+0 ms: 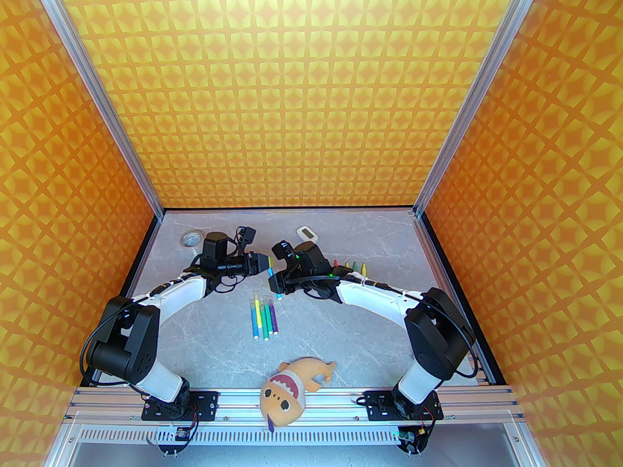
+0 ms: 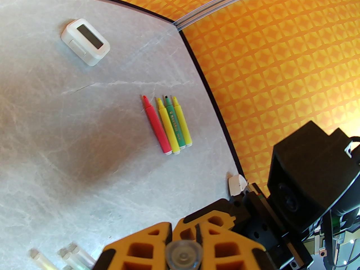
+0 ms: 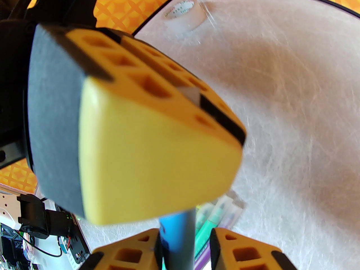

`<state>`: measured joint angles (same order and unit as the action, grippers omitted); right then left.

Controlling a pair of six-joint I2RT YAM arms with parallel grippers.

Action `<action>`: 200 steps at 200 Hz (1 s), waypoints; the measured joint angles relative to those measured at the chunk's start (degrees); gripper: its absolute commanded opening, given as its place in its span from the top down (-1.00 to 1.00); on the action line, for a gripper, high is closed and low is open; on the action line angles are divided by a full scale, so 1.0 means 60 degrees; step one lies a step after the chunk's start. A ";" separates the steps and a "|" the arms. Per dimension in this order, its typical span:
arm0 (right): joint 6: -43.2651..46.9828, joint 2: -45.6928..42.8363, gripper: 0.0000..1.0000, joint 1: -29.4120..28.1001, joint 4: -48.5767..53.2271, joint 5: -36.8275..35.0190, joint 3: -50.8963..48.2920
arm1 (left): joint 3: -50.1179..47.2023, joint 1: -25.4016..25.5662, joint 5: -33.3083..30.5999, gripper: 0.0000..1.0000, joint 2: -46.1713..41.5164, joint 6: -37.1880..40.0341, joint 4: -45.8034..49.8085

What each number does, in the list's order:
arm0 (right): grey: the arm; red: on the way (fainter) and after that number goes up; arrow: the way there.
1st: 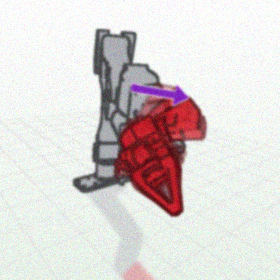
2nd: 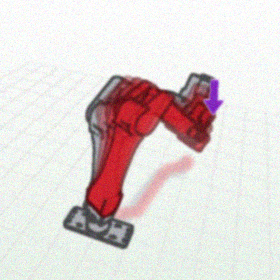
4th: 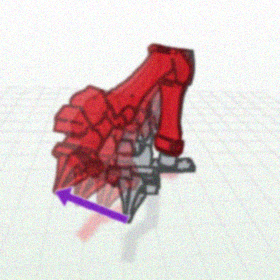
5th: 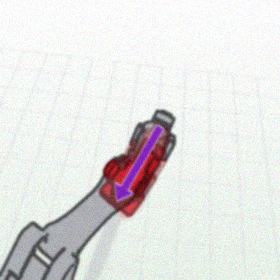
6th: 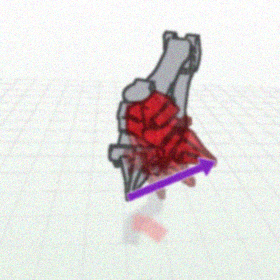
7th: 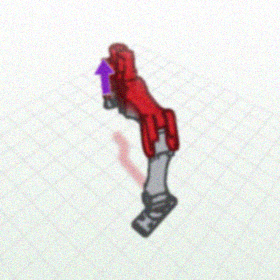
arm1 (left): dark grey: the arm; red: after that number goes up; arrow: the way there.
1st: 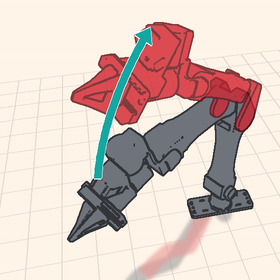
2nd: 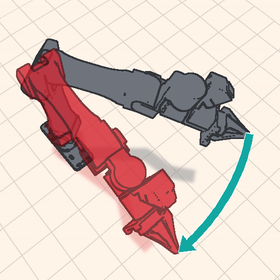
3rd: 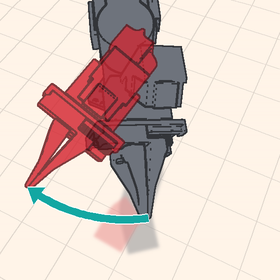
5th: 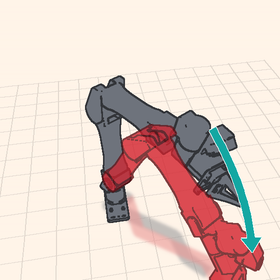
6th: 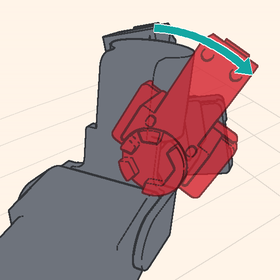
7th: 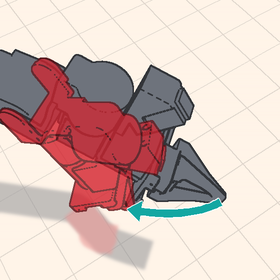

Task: Open the pen caps

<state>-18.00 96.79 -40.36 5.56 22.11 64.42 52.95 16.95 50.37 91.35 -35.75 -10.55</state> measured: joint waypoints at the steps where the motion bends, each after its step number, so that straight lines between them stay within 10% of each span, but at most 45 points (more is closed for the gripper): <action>1: -0.0004 0.0000 0.42 0.0000 -0.0007 0.0004 0.0000 | 0.0000 0.0000 0.0004 0.86 0.0000 -0.0007 -0.0004; 73: 0.0044 -0.0018 1.00 0.0000 -0.0197 0.0080 -0.0117 | 0.0000 -0.0015 0.0033 1.00 0.0000 -0.0047 -0.0076; 200: 0.0412 -0.0510 1.00 0.0000 -0.0703 0.0073 -0.0958 | 0.0025 -0.0084 0.0149 1.00 -0.0025 -0.0342 0.0135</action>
<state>-15.53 93.73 -40.36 1.34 22.55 58.67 53.10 16.45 51.27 91.20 -37.80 -9.74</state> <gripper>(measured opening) 0.159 0.150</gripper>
